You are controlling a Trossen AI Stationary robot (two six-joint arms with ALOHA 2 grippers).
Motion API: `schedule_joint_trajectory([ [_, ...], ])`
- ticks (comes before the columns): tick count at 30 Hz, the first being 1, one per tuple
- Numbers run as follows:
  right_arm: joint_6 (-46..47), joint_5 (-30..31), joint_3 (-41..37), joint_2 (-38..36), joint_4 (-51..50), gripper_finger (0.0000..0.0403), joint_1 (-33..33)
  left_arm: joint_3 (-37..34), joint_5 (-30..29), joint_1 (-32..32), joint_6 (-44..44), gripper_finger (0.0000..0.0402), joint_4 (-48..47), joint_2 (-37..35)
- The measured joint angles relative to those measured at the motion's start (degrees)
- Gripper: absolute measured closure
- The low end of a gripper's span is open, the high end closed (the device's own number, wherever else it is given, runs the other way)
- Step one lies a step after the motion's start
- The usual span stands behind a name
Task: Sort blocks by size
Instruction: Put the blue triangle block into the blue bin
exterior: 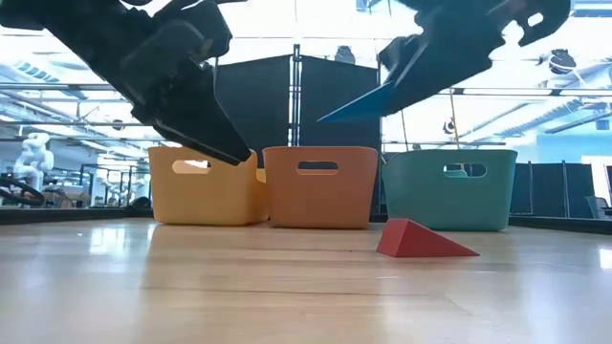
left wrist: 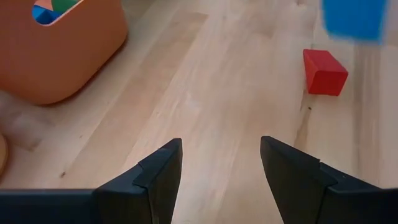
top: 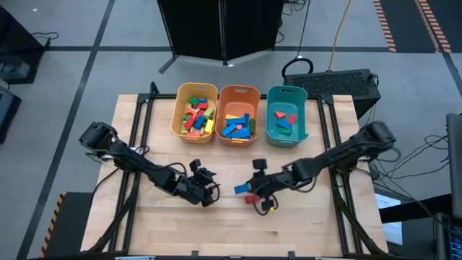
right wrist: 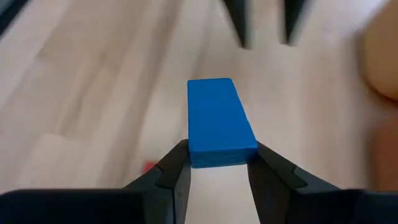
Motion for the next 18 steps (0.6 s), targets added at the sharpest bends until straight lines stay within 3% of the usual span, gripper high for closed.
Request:
schedule_joint_trajectory([
  [10, 5.9, 14.2, 0.0, -15.8, -23.3, 0.0283, 0.4, 0.0, 0.0, -0.1, -0.8, 0.0183, 0.0, 0.0],
  [18, 10.2, 22.6, 0.0, -26.3, -34.7, 0.0282, -3.3, 0.0, 0.0, -0.1, -1.0, 0.0183, 1.0, 0.0],
])
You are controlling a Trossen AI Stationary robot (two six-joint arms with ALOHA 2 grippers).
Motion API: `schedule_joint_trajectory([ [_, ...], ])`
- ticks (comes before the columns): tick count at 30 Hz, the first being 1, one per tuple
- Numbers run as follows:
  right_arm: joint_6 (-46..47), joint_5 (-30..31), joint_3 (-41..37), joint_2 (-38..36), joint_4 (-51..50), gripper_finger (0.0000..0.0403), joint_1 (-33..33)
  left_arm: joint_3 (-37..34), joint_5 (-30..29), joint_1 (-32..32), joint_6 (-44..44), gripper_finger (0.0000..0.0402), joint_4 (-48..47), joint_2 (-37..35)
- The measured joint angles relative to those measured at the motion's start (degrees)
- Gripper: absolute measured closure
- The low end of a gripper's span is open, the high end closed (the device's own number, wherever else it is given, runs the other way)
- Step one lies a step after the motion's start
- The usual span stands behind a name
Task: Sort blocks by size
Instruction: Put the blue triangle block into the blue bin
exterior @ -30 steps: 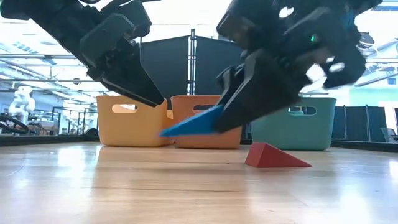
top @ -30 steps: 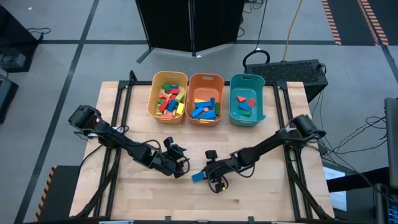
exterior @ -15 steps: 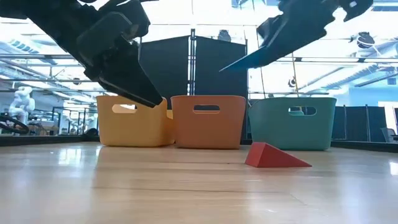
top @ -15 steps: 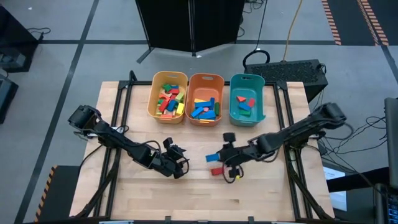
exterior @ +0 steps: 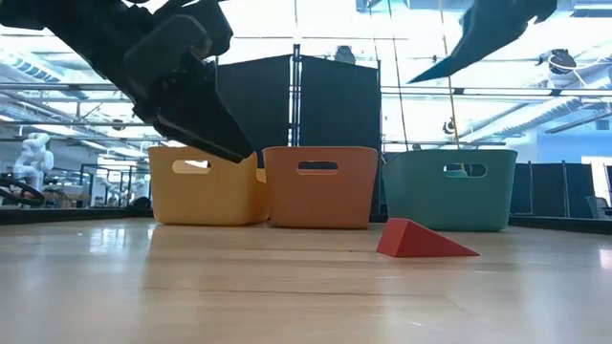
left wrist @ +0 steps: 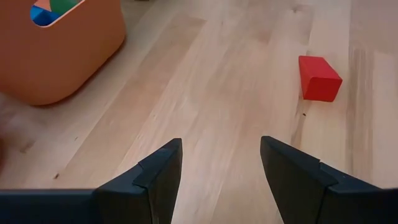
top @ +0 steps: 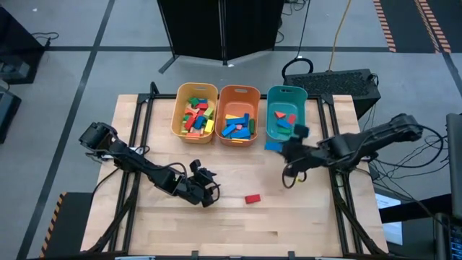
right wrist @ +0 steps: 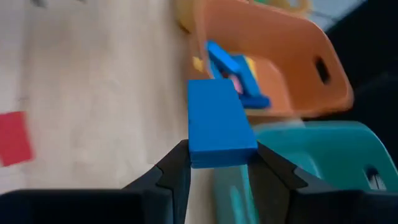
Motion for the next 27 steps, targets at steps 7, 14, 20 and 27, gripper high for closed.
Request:
schedule_joint_trajectory([
  [7, 1.5, 4.2, -7.1, -7.8, -2.6, 0.0282, -5.0, 0.0, -0.1, 0.0, 0.0, 0.0183, 0.0, 0.0],
  [14, -1.5, 4.3, -17.2, -15.9, 2.4, 0.0282, -18.2, 0.0, -0.9, 0.1, 0.0, 0.0183, 0.1, 0.0],
  [20, -8.6, -11.7, -19.2, -17.1, 12.6, 0.0282, -31.5, 0.0, -2.7, 0.5, 1.0, 0.0183, 2.0, 0.0],
  [27, -12.9, -23.5, -19.5, -10.0, 15.8, 0.0282, -45.8, 0.0, -2.3, 1.7, 1.5, 0.0183, 2.1, 0.0],
])
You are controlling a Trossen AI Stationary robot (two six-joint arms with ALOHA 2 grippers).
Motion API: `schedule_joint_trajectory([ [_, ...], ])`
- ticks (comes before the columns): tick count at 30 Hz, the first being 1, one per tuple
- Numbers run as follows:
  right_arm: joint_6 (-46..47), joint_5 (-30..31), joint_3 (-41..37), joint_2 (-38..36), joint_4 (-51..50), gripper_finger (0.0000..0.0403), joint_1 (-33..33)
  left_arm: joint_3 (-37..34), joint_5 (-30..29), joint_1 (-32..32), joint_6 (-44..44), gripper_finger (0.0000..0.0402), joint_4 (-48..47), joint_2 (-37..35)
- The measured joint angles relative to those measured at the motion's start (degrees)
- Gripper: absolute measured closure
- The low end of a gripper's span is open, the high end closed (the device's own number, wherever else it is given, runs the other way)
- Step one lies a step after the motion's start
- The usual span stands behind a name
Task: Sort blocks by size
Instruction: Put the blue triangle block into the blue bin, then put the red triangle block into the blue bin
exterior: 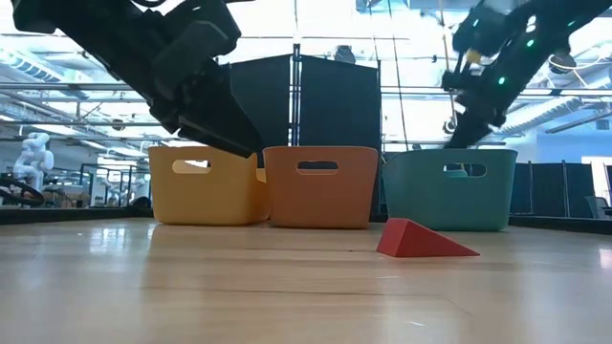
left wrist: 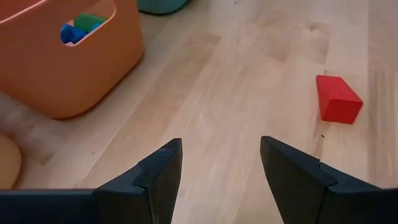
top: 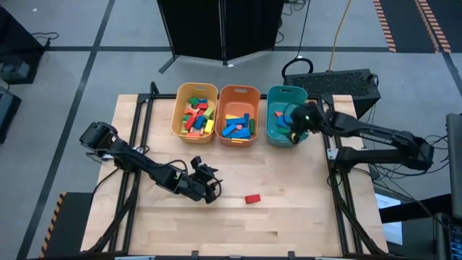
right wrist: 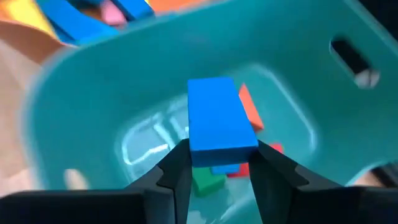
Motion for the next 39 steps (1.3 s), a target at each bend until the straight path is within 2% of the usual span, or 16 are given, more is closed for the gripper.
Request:
schedule_joint_trajectory([
  [5, 0.1, -6.0, 0.0, 6.4, 0.0, 0.0282, -6.5, 0.0, 0.3, -0.2, 0.0, 0.0183, 0.1, 0.0],
  [11, 0.9, -6.7, 0.0, 10.7, 1.3, 0.0275, -9.2, 0.0, 0.4, -0.1, 0.0, 0.0183, 0.0, 0.0],
  [20, 1.3, -6.6, 0.0, 10.3, 2.4, 0.0212, -10.1, 0.0, 0.2, 0.3, 0.0, 0.0183, 0.0, 0.0],
  [25, 2.0, -6.5, 0.0, 8.4, 2.9, 0.0199, -10.0, 0.0, 0.2, 0.3, 0.0, 0.0183, 0.3, 0.0],
  [32, 4.1, -6.5, 0.0, 1.0, 6.3, 0.0213, -9.4, 0.0, 0.3, 0.3, 0.0, 0.0183, 0.4, 0.0],
  [34, 6.3, -6.9, 0.0, -1.9, 7.5, 0.022, -8.3, 0.0, 0.3, 0.3, 0.0, 0.0183, 0.4, 0.0],
  [39, 7.7, -12.4, 0.0, -9.3, 10.6, 0.0235, -2.0, 0.0, 0.3, 0.3, 0.0, 0.0183, 0.4, 0.0],
])
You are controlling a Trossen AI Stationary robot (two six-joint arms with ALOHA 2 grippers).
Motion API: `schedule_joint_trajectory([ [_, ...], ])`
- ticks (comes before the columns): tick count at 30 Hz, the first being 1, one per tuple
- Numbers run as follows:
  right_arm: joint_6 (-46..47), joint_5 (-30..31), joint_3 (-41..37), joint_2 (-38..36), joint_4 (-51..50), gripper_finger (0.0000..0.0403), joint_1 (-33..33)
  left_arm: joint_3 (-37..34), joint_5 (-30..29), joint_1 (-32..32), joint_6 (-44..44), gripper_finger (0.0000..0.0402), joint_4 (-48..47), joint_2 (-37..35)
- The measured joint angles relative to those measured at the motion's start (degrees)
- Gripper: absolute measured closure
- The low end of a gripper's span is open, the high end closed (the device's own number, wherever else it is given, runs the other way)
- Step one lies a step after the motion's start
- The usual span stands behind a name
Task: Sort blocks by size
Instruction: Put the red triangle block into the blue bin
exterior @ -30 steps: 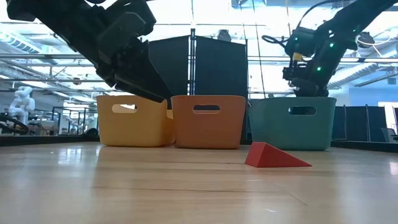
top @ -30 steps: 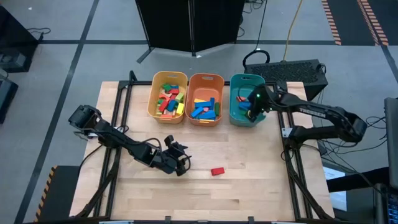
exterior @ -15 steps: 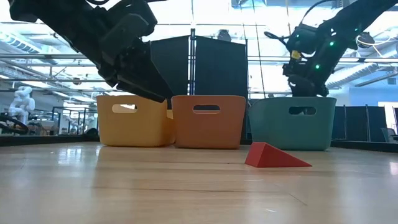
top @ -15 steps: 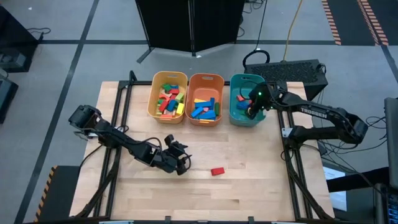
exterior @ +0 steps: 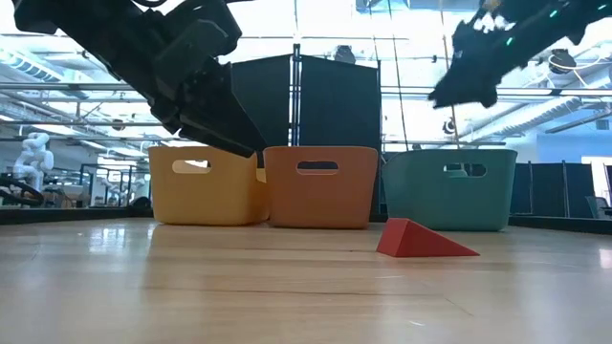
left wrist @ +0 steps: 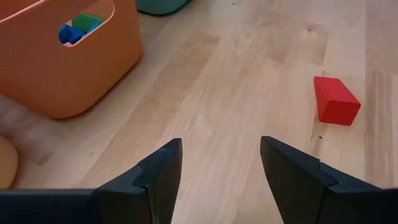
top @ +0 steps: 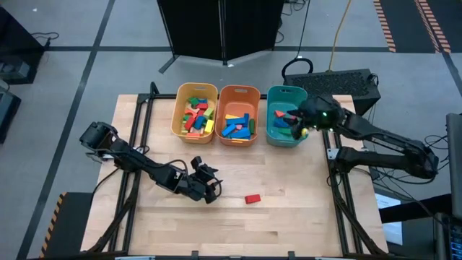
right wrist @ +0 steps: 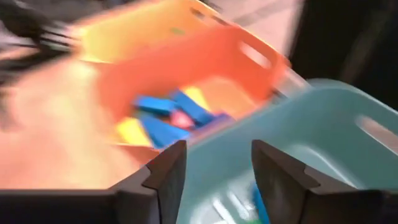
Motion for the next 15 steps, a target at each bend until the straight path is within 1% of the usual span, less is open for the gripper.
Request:
schedule_joint_trajectory([
  [4, -0.5, -1.7, 0.0, -4.4, 0.6, 0.0248, 7.9, 0.0, 0.2, 0.0, 0.0, 0.0183, 0.0, 0.0],
  [7, 0.0, -1.8, 0.0, -5.4, 0.6, 0.0257, 13.8, 0.0, 0.2, 0.1, 0.0, 0.0183, 0.0, 0.0],
  [12, 2.7, -1.4, 0.0, -2.9, 0.5, 0.0267, 23.0, 0.0, -0.1, 0.3, 0.0, 0.0183, 0.0, 0.0],
  [15, 4.0, 1.6, 0.0, 0.2, 0.5, 0.027, 28.3, 0.0, -0.1, 0.3, 0.0, 0.0183, 0.1, 0.0],
])
